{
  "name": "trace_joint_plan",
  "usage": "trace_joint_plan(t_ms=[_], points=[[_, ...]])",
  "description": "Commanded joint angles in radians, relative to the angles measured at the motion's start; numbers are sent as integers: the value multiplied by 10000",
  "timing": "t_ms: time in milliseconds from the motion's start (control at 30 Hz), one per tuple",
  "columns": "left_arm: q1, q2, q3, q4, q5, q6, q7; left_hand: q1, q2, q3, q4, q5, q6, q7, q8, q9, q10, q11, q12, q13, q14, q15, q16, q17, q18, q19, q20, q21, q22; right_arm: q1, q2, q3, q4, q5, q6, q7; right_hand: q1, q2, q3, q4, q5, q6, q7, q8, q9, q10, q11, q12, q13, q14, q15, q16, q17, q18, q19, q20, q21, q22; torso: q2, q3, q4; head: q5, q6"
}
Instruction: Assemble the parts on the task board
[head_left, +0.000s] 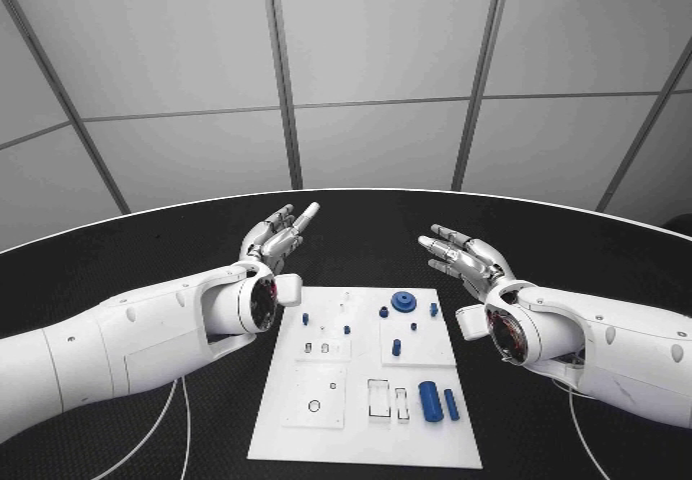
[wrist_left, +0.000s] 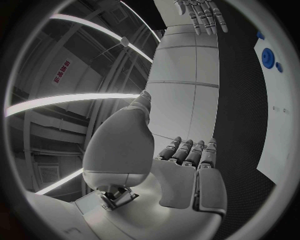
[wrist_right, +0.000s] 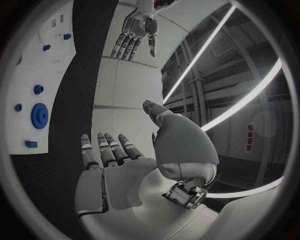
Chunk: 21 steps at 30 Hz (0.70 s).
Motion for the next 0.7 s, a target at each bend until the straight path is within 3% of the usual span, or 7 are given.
trace_joint_plan(t_ms=[33,100,233,300,400,500,700], points=[[206,78,-64,-159,190,247,-29,550,165,240,117,60,262,909,86,49,189,170,91,43,182,156,111,54,222,-3,166,76,20,163,-38,-76,-90,-76,414,-166,909,42,342,-370,113,739,1372,209,141,1044,235,163,87,1105,230,237,159,253,788,125,203,109,3,0,0,0,0],[231,90,-76,-185,220,283,-35,812,231,529,98,58,544,1045,165,105,410,302,119,68,467,169,192,119,240,14,176,97,29,207,-50,-101,-118,-101,517,-215,1800,25,709,-1079,35,2514,1432,760,514,3194,361,578,276,3741,280,949,554,464,2638,109,703,365,3,0,0,0,0],[233,-205,-76,-213,-51,705,-106,1107,351,841,68,51,1349,1223,417,264,1460,566,302,184,1406,360,524,327,191,472,189,277,121,219,-179,-101,-469,-2291,-334,519,2577,-250,1289,-1981,-273,5554,1024,1687,1081,6219,-127,962,293,6004,-223,1606,819,951,5199,98,1315,536,149,-6,49,-170,-64],[234,-281,-76,-201,-138,759,-133,1478,471,1084,-24,38,2908,1441,961,584,3545,947,753,358,3303,255,1247,717,141,1879,190,806,374,221,-195,-100,-540,-3077,-456,510,2566,-374,1626,-2132,-298,5858,949,1707,1076,6721,-224,807,287,6456,-357,1642,809,984,5619,25,1331,467,169,-6,45,-191,-83],[234,-391,-76,-124,-433,856,-216,1797,563,1371,-288,21,5439,1553,1922,1105,6184,821,1323,521,4917,62,1835,1024,272,3605,152,1440,638,223,-216,-98,-586,-3827,-521,449,2702,-384,2008,-2305,-316,6201,884,1779,1101,7321,-372,766,294,6989,-516,1749,846,998,6087,-141,1463,485,208,-9,43,-209,-69],[235,-524,-76,7,-734,975,-314,1914,537,1580,-514,1,6086,1387,2241,1240,7198,614,1496,519,6336,-195,2370,1281,711,5328,99,2188,923,229,-257,-95,-582,-4553,-534,356,2675,-406,2076,-2326,-331,6412,828,1808,1112,7699,-465,682,293,7403,-650,1831,896,989,6425,-287,1617,539,250,-4,62,-263,-91],[239,-692,-76,151,-1058,1073,-435,1816,383,2027,-804,36,6400,1253,2308,1243,7921,420,1286,492,7420,-474,2673,1475,1242,6441,51,3206,1358,282,-314,-92,-584,-5967,-454,52,2495,-516,1786,-2222,-259,6714,747,1801,1118,8298,-615,505,308,8116,-881,1968,1053,983,6929,-512,1901,655,385,12,126,-324,-135]])
